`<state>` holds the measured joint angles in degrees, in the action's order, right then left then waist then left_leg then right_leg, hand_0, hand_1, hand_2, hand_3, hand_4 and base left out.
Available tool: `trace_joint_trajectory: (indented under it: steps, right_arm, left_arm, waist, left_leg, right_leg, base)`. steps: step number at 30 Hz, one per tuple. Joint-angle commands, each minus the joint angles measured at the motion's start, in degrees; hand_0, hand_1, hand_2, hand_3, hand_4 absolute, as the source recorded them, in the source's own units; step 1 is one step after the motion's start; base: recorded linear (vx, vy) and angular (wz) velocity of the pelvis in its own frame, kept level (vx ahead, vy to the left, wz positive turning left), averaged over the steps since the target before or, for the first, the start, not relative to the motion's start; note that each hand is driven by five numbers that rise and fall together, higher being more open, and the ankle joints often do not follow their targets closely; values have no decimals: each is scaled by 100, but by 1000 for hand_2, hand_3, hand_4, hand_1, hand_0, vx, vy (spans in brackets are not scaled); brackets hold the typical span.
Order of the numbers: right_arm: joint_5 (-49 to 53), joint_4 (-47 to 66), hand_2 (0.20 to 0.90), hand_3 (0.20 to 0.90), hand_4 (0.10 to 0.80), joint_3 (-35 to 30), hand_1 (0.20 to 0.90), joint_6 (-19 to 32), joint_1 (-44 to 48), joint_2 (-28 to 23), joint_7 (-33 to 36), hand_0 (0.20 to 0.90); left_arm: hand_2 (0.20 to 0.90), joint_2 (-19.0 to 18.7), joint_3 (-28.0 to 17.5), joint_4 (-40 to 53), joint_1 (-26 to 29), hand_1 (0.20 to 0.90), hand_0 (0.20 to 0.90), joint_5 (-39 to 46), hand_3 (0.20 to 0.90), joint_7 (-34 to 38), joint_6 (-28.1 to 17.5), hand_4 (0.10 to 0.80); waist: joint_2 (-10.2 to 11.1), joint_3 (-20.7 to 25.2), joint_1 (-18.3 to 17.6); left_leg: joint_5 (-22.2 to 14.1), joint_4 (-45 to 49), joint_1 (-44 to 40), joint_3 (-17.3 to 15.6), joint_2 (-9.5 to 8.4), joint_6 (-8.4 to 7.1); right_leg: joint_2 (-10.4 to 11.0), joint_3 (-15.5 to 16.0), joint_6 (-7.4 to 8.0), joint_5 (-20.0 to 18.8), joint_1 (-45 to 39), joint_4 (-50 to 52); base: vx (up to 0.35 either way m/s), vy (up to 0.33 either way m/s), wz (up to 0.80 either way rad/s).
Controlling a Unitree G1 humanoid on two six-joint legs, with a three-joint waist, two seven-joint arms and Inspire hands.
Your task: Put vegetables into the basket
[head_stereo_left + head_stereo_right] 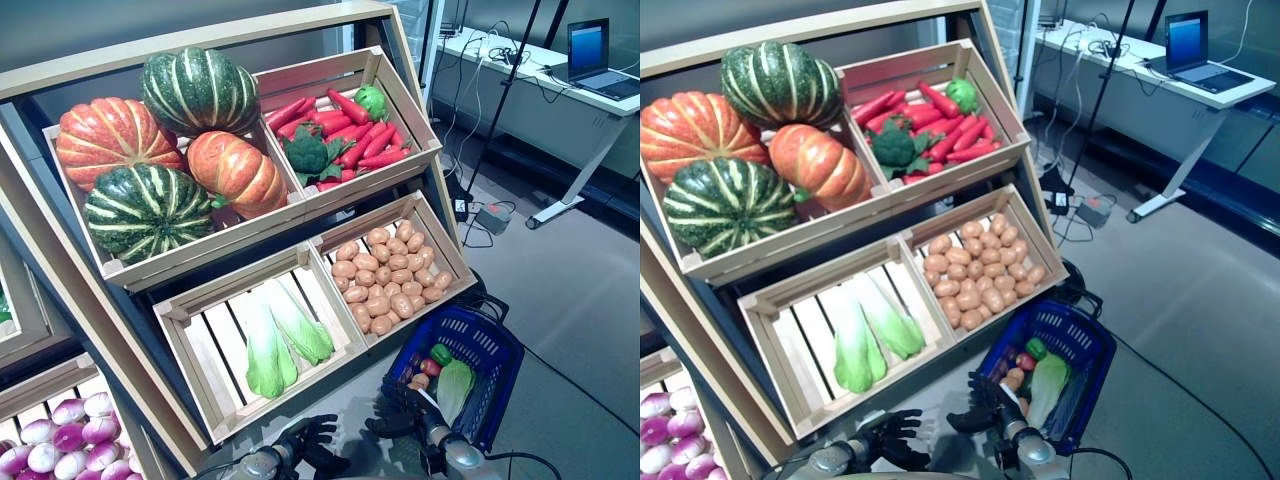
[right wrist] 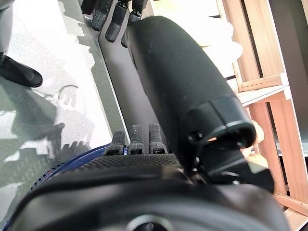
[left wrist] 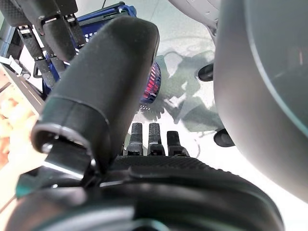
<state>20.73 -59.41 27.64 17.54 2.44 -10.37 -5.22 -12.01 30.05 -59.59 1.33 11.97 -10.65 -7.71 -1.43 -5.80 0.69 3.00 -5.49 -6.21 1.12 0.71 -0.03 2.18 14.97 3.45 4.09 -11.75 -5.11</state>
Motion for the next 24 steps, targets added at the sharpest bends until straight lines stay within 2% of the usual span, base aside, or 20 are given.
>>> trace_joint_trajectory:
  steps: [1,12,14,15,19,21,22,24]
  right_arm:
    - [81,86,900,900,800,-104,900,496,644,106,2,900]
    - [-11,46,900,900,800,-115,900,521,649,129,182,900]
    - [14,87,900,900,800,-112,900,468,649,126,256,900]
    - [78,95,900,900,800,-125,900,449,624,117,248,900]
    - [149,161,900,900,800,-125,900,394,622,81,258,900]
    - [149,161,900,900,800,-125,900,394,622,81,258,900]
    - [228,309,900,900,800,-141,900,288,570,34,263,900]
    - [254,374,900,900,800,-199,900,245,530,-25,245,900]
  left_arm:
    - [900,166,223,-338,821,900,900,-98,900,-97,-234,800]
    - [900,167,225,-336,800,900,900,-41,900,-196,-462,800]
    - [900,114,266,-156,788,900,900,-87,900,-158,-762,800]
    - [900,36,301,51,775,900,900,-144,900,-144,-1123,800]
    - [900,-66,300,454,778,900,900,254,900,-230,-1402,800]
    - [900,-66,300,455,778,900,900,255,900,-230,-1403,800]
    - [900,-207,237,1104,745,900,900,538,900,-180,-1586,800]
    - [900,-348,171,1537,719,900,900,690,900,-103,-1799,800]
  waist:
    - [23,-206,-16]
    - [31,-189,-7]
    - [30,-190,-1]
    - [23,-197,-6]
    - [12,-219,-6]
    - [12,-219,-6]
    - [-3,-260,5]
    - [-12,-287,20]
  left_leg:
    - [-676,49,-307,-225,-115,152]
    - [-695,49,-344,-226,-108,148]
    - [-697,49,-348,-230,-101,142]
    - [-697,49,-347,-239,-103,140]
    - [-700,49,-342,-243,-102,132]
    - [-700,49,-342,-244,-102,132]
    - [-705,49,-340,-255,-102,128]
    - [-700,49,-340,-250,-105,123]
  right_leg:
    - [63,-162,-258,-27,9,11]
    - [63,-146,-264,-4,-33,11]
    - [64,-146,-265,-5,-35,11]
    - [62,-158,-275,-2,-36,11]
    - [59,-171,-277,-7,-24,11]
    - [59,-171,-277,-7,-24,11]
    - [61,-166,-286,-1,-27,11]
    - [62,-153,-292,-4,-29,11]
  base:
    - [0,0,0]
    - [0,0,0]
    - [0,0,0]
    - [0,0,0]
    - [0,0,0]
    - [0,0,0]
    - [0,0,0]
    - [0,0,0]
